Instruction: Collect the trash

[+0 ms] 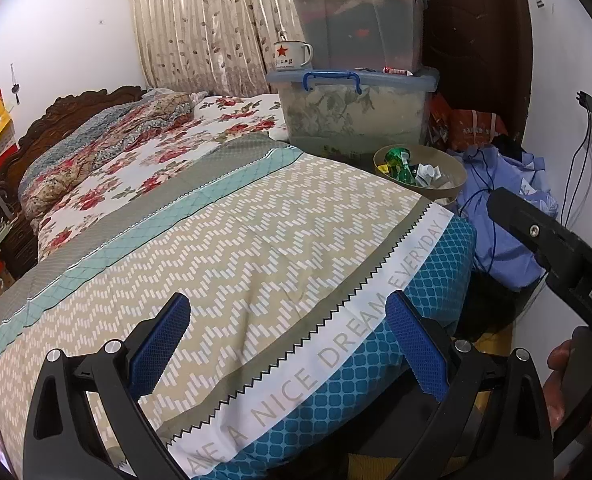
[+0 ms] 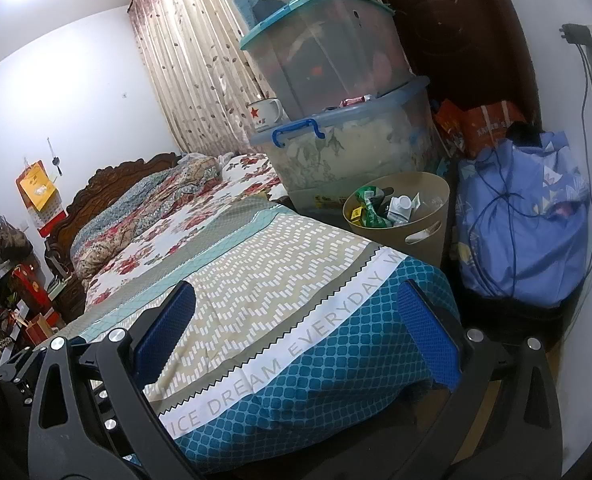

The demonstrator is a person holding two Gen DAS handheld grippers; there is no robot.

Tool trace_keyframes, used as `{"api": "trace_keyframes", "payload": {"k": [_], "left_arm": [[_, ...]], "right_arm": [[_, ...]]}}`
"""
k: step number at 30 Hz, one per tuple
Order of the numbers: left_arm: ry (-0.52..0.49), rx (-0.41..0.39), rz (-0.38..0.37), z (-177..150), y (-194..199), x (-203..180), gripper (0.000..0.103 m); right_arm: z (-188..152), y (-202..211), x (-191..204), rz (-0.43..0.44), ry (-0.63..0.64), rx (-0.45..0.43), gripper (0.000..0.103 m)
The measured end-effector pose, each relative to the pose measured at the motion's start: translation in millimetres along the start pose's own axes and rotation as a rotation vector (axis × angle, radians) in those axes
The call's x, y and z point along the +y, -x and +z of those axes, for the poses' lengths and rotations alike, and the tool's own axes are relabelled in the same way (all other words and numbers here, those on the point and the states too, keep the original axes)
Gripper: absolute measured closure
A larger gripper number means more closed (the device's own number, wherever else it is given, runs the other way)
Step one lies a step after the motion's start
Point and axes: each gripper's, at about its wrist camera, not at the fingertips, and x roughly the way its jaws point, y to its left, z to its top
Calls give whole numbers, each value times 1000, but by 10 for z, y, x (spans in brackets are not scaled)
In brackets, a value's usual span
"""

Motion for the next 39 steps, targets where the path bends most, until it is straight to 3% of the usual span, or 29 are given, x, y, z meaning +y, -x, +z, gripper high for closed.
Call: {"api": "trace_keyframes", "payload": {"k": [39], "left_arm": [[-23, 11, -20, -95, -34, -52, 9]], "right_arm": [[-38, -52, -14, -5, -14, 19, 4]]}}
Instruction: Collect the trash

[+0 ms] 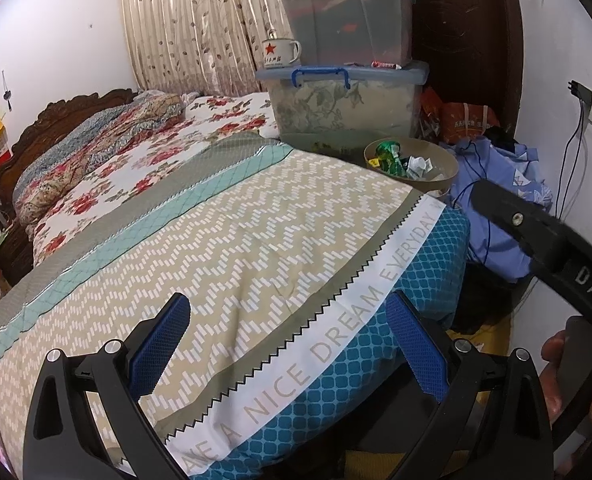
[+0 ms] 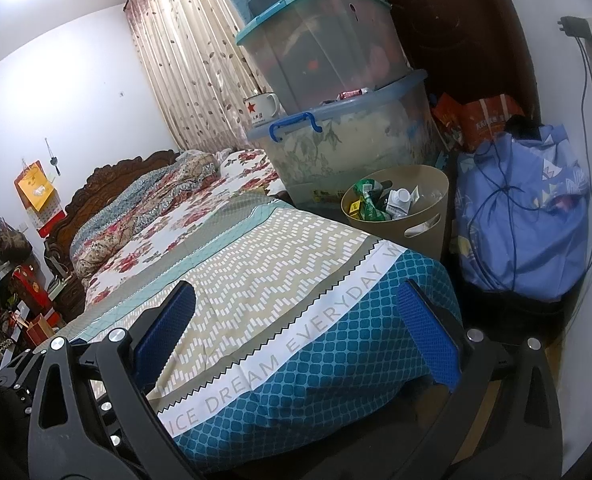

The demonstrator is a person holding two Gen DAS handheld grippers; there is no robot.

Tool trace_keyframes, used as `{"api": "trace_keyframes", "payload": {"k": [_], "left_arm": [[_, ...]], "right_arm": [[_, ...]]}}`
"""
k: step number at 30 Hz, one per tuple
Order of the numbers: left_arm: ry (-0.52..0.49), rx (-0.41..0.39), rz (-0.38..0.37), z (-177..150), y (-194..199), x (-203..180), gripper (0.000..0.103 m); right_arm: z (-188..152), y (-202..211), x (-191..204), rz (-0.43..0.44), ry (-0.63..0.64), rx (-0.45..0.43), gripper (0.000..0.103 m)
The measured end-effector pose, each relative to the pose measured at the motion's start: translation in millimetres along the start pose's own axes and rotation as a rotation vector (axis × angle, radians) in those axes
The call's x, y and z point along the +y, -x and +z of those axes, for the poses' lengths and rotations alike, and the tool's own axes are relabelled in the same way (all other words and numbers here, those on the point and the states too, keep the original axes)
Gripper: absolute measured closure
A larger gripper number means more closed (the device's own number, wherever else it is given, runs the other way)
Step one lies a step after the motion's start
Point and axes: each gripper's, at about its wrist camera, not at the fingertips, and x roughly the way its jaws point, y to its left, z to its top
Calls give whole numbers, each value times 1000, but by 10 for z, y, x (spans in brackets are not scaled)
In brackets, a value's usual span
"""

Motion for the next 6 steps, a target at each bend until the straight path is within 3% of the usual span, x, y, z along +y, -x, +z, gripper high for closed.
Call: {"api": "trace_keyframes", "payload": {"k": [6], "left_arm": [[5, 13, 1, 10, -13, 41, 9]], "right_arm": [[-4, -1, 4, 0, -1, 5, 4]]}}
